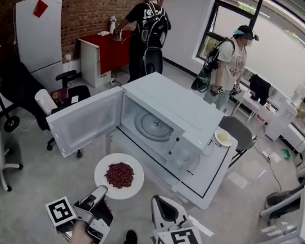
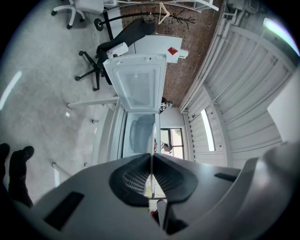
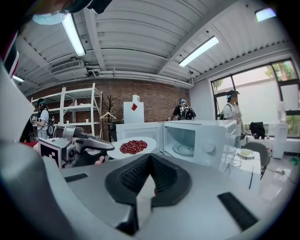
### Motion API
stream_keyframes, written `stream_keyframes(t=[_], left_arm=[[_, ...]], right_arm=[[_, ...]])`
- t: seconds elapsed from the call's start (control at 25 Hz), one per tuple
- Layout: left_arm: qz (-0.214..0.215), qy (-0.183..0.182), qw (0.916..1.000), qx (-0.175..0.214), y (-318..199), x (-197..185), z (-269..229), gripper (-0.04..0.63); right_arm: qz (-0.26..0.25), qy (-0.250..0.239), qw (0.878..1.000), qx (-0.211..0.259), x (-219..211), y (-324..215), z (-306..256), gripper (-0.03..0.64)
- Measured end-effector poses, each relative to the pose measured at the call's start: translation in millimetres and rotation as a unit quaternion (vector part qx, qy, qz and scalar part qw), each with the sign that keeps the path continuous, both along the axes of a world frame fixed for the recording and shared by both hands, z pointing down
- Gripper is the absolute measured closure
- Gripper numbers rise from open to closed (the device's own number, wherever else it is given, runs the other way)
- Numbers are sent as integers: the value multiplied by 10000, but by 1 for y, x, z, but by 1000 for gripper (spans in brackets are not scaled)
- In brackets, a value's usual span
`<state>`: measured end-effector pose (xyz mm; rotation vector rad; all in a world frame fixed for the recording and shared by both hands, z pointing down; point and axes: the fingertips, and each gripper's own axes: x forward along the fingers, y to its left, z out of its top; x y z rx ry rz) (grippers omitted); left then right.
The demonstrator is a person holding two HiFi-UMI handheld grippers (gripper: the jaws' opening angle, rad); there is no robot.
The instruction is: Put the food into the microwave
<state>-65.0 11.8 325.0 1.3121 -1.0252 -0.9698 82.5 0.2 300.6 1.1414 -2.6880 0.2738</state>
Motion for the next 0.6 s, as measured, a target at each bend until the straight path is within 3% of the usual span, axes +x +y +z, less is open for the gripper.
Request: stream_keyframes(t=[0.6], left_arm=[[73, -47, 9999, -118, -104, 6, 7, 571]], right_arm=[[-136, -55, 9998, -131, -12, -95, 5, 603]])
